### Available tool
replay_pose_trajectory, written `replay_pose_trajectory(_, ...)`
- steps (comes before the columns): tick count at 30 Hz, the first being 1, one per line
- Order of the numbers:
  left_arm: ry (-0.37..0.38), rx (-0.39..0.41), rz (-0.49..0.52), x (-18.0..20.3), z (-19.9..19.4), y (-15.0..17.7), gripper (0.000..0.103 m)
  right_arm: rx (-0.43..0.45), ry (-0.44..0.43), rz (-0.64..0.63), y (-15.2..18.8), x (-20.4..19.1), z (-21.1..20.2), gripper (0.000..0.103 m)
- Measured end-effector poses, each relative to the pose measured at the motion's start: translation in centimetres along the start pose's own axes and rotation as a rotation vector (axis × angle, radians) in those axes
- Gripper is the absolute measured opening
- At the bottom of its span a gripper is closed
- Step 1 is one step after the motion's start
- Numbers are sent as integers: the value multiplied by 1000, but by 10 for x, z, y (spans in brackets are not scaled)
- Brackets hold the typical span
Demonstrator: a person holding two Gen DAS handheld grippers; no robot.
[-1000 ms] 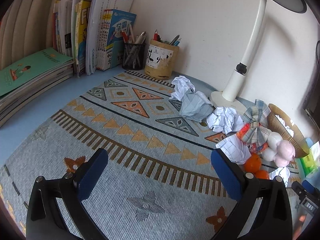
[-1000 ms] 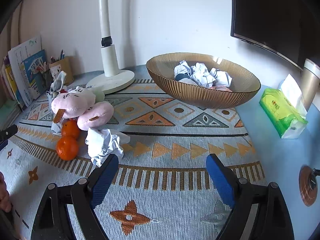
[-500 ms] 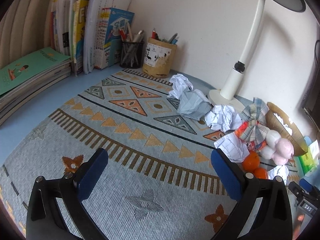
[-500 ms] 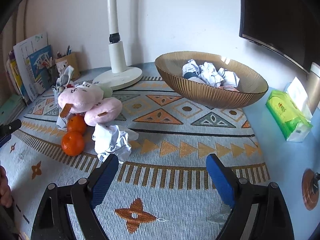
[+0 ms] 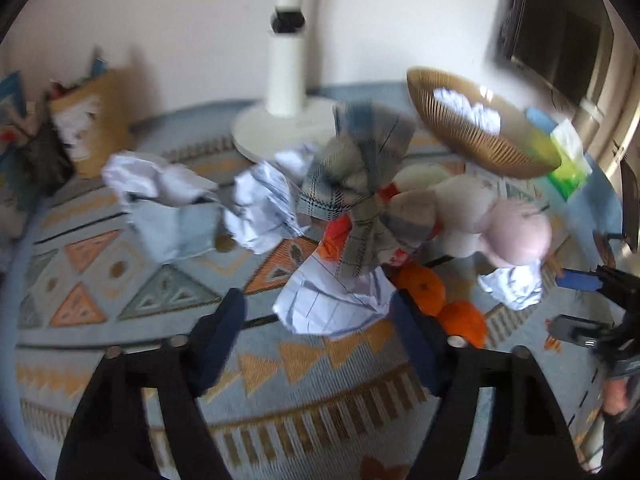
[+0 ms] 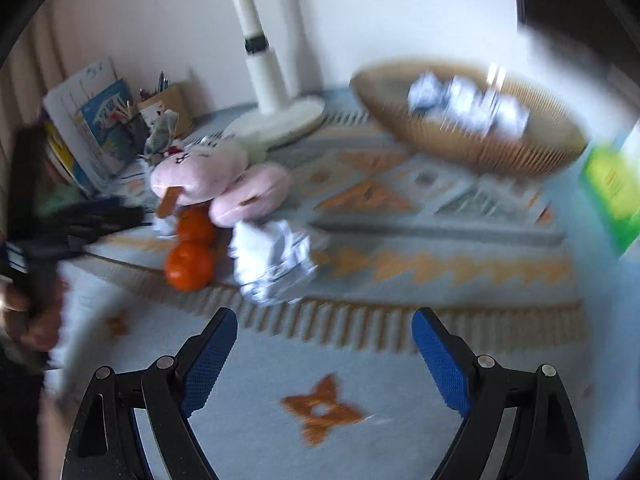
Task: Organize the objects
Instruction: 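Grasp a paper ball with the left gripper while the right grasps another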
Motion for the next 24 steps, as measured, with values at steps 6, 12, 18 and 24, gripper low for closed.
replay_pose_trajectory(6, 87, -19, -36, 1, 21, -2, 63, -20, 10, -73, -23, -11, 27, 88)
replay_pose_trajectory(12, 154, -5, -65, 8, 15, 8, 37, 14, 36, -104, -24, -14, 46, 43)
replay_pose_trajectory(18, 113, 5, -108, 4, -31, 50, 37, 80, 71, -142, 0, -6, 7, 44)
replay_pose_trajectory(24, 81, 0, -155, -4, -48, 83, 45, 91, 34, -136, 15, 1, 2, 44)
Point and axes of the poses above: each gripper's, at about its wrist camera, not at the fingertips, and z roughly the way its jaws point, x to its right, y to its underside, the point moved 6 cm from there along z, roughly the way its jaws point, and after that the axes turned 4 degrees about -z, right-handed, at the moved point
